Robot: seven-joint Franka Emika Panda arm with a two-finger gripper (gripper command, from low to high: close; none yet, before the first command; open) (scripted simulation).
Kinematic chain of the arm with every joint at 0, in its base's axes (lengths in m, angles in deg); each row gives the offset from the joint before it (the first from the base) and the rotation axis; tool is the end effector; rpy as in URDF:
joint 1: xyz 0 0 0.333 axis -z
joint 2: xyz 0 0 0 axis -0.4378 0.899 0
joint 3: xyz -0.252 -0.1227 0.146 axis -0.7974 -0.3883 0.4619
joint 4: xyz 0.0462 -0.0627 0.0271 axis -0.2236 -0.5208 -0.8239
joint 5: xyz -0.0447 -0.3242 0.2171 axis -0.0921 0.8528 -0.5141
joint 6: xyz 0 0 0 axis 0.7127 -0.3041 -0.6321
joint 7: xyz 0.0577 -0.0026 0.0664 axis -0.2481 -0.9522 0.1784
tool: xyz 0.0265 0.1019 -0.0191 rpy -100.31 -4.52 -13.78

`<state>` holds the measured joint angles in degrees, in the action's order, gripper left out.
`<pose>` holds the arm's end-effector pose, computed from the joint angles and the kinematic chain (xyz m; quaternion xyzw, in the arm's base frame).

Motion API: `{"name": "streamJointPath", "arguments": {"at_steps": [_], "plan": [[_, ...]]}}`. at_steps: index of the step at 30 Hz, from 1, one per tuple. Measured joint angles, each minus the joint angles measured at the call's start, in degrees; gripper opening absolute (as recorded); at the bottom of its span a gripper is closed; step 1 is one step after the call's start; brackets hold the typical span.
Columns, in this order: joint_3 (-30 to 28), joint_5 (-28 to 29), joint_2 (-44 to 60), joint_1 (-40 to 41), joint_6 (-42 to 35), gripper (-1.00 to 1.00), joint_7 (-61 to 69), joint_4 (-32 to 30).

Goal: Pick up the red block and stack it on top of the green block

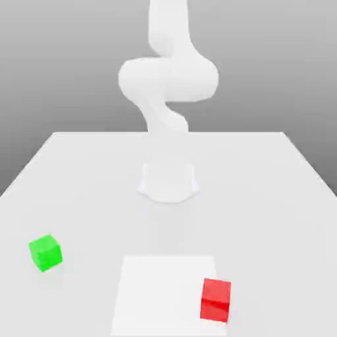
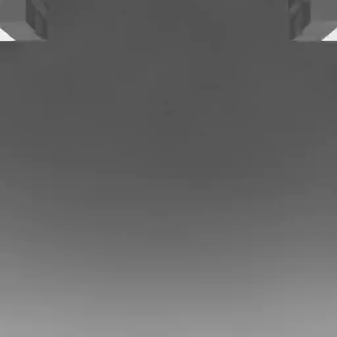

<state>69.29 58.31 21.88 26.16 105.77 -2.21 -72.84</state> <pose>0.3809 0.0081 0.6700 -0.8578 0.3726 -0.3241 0.1424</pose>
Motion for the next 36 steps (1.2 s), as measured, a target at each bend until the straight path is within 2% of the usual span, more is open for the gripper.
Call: {"name": "streamJointPath", "arguments": {"at_steps": [17, 23, 28, 29, 36], "plan": [[7.13, 1.31, 35.64, 0.0, 15.29, 0.0, -15.14, -9.38], [7.19, 3.34, 48.18, -2.15, 20.72, 0.0, -21.46, -12.58], [4.77, 6.36, 58.59, -4.2, 28.69, 0.0, -24.41, -11.7], [4.26, 6.8, 60.19, -4.61, 30.03, -1.0, -24.76, -11.46], [4.28, 6.96, 60.35, -4.59, 30.22, -1.0, -24.9, -11.43]]}}
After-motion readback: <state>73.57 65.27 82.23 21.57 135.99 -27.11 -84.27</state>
